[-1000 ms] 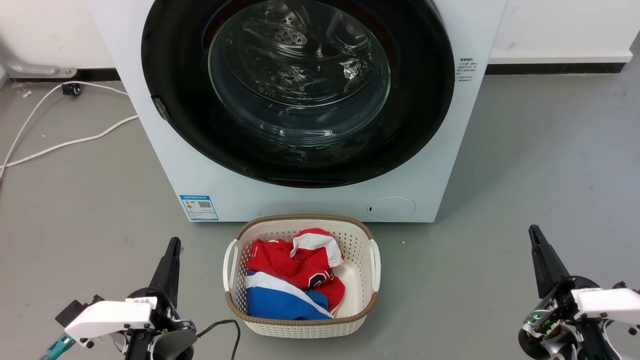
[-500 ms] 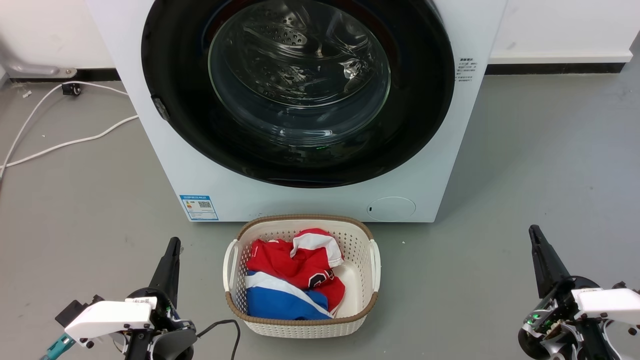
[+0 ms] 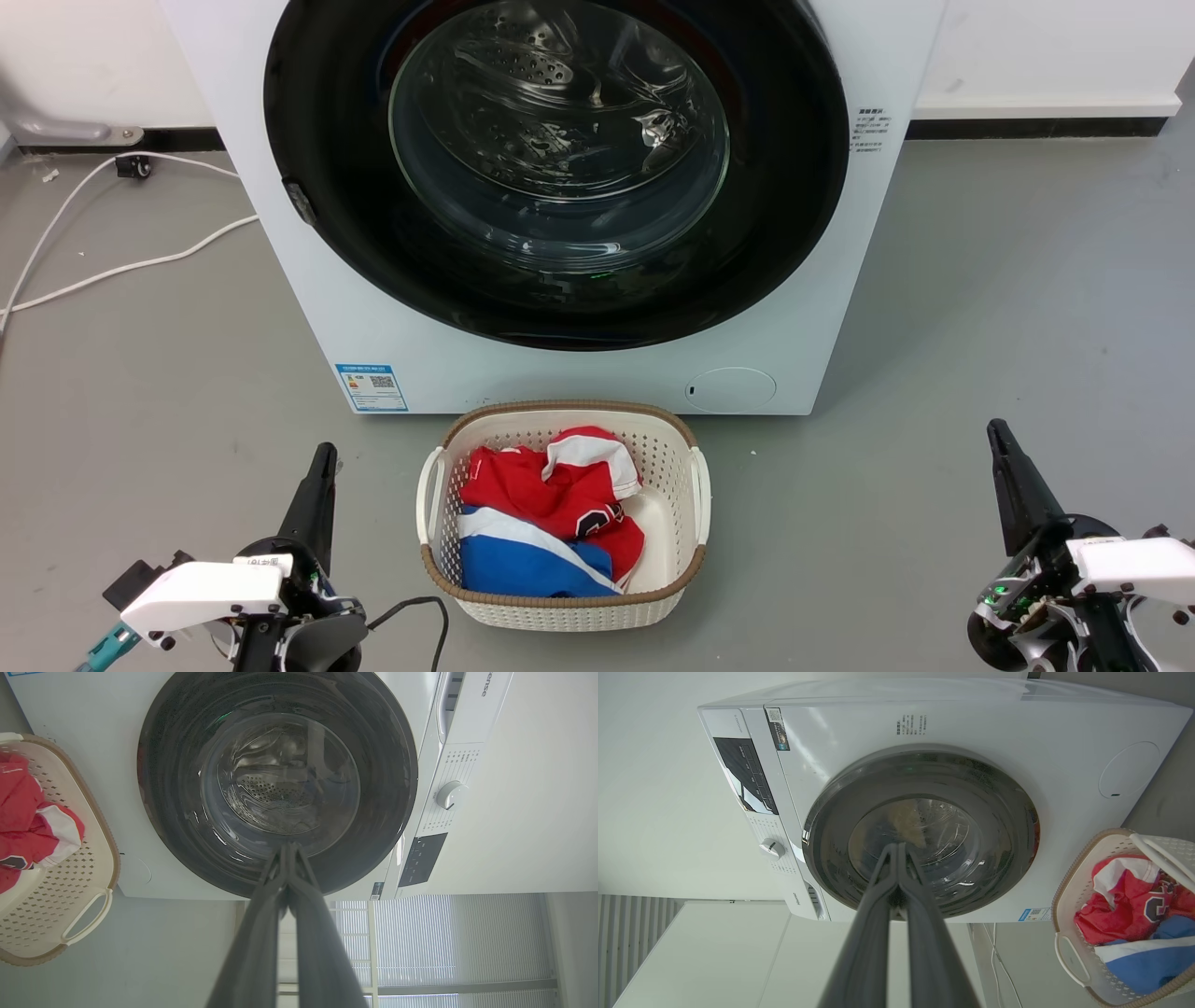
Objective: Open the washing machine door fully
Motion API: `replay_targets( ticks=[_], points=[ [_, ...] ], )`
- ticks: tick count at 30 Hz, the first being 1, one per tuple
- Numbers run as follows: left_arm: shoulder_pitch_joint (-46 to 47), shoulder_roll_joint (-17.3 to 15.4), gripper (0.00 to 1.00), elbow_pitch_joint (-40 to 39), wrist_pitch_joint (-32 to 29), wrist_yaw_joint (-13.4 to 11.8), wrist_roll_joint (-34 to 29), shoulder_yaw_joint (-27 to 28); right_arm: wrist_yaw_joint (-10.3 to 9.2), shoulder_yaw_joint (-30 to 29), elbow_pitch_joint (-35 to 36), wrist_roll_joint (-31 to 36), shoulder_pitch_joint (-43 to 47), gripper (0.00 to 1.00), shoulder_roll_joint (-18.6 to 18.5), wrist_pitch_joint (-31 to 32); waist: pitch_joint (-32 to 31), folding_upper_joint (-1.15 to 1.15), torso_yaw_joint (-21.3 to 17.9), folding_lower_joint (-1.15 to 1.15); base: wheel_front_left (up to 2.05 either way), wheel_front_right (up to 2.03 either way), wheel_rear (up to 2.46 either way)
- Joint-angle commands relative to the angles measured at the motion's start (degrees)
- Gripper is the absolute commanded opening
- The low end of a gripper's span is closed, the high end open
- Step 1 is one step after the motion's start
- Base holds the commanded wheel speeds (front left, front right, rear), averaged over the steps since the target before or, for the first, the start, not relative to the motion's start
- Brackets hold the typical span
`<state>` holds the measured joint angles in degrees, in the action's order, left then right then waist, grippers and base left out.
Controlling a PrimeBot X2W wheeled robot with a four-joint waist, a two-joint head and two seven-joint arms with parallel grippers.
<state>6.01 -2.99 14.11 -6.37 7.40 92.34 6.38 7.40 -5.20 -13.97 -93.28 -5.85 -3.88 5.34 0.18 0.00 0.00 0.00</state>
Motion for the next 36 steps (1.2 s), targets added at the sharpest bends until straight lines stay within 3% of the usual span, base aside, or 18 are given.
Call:
replay_targets(
  ticks=[1, 11, 12, 13, 14, 26, 36],
  points=[
    [0.5, 0.0, 0.00, 0.0, -0.1, 0.2, -0.3, 0.2, 0.17, -0.1, -0.1, 0.2, -0.6, 0.00, 0.2, 0.2, 0.0, 0.00, 0.0, 0.00, 0.00, 0.00, 0.00],
    [0.5, 0.1, 0.00, 0.0, -0.1, 0.2, -0.3, 0.2, 0.17, -0.3, -0.1, 0.4, -0.6, 0.00, 0.3, 0.3, 0.0, 0.00, 0.0, 0.00, 0.00, 0.00, 0.00],
    [0.0, 0.0, 1.00, 0.0, 0.0, 0.0, 0.0, 0.0, 0.00, -0.2, 0.0, 0.1, 0.0, 1.00, 0.1, 0.2, 0.0, 0.00, 0.0, 0.00, 0.00, 0.00, 0.00],
    [-0.1, 0.0, 0.00, 0.3, 0.0, 0.0, 0.0, -0.1, 0.00, -0.2, -0.2, 0.1, 0.2, 0.00, 0.2, 0.2, 0.0, 0.00, 0.0, 0.00, 0.00, 0.00, 0.00],
    [-0.2, 0.1, 1.00, 0.3, 0.1, 0.0, 0.0, -0.3, 0.00, -0.1, -0.2, 0.2, 0.3, 1.00, 0.2, 0.1, 0.0, 0.00, 0.0, 0.00, 0.00, 0.00, 0.00],
    [0.0, -0.4, 1.00, -1.6, 3.7, 0.0, -2.9, -5.3, 0.02, 1.9, 2.5, 2.9, 2.1, 1.00, -0.2, -3.1, 0.0, 0.00, 0.0, 0.00, 0.00, 0.00, 0.00],
    [0.2, -0.4, 1.00, -4.1, 6.2, 0.0, -15.2, -7.2, 0.03, 3.4, 4.3, 11.5, 2.7, 1.00, -1.6, -5.7, -0.1, 0.00, -0.1, 0.00, 0.00, 0.00, 0.00]
  ],
)
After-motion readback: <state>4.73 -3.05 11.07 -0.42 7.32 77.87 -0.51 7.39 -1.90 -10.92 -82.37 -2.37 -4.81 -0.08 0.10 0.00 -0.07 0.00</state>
